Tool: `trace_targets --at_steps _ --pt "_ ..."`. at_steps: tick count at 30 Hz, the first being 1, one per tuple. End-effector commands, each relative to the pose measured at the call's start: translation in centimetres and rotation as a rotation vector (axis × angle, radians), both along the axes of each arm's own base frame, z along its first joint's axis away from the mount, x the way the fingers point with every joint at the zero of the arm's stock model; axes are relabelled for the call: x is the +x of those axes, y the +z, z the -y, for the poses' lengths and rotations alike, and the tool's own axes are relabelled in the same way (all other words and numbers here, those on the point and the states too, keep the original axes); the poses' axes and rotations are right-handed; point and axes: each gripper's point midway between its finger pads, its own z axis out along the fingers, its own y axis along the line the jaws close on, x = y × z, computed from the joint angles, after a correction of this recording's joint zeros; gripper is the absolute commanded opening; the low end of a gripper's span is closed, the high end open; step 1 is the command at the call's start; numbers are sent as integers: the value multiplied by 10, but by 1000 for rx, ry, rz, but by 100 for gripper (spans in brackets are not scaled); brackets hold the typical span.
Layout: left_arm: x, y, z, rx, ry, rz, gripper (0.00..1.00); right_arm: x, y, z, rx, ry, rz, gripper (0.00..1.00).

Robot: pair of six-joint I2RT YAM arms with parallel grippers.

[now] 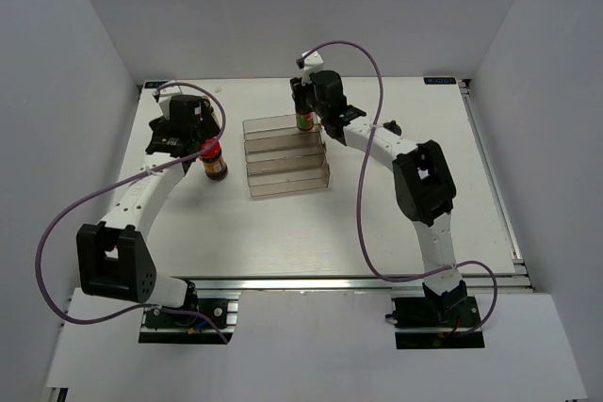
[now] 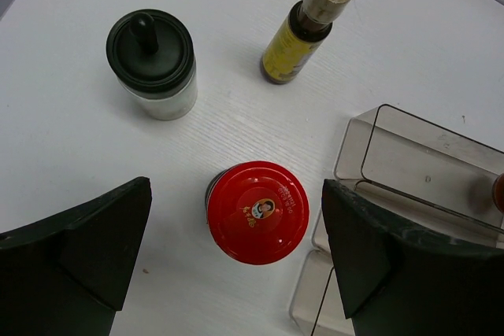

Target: Organize the condiment bottles

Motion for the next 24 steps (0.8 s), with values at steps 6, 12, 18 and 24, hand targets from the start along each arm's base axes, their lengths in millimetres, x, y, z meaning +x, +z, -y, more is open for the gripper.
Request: trace_targets --at_steps 6,12,18,24 --pt "16 19 -2 8 15 46 98 12 41 -4 90 -34 132 0" --pt "25 16 -3 14 21 30 98 11 27 -1 79 -49 108 11" --pt "30 14 -2 10 17 22 98 5 8 3 89 -63 63 22" --pt "31 18 -2 15 17 19 98 -2 16 6 122 -63 60 88"
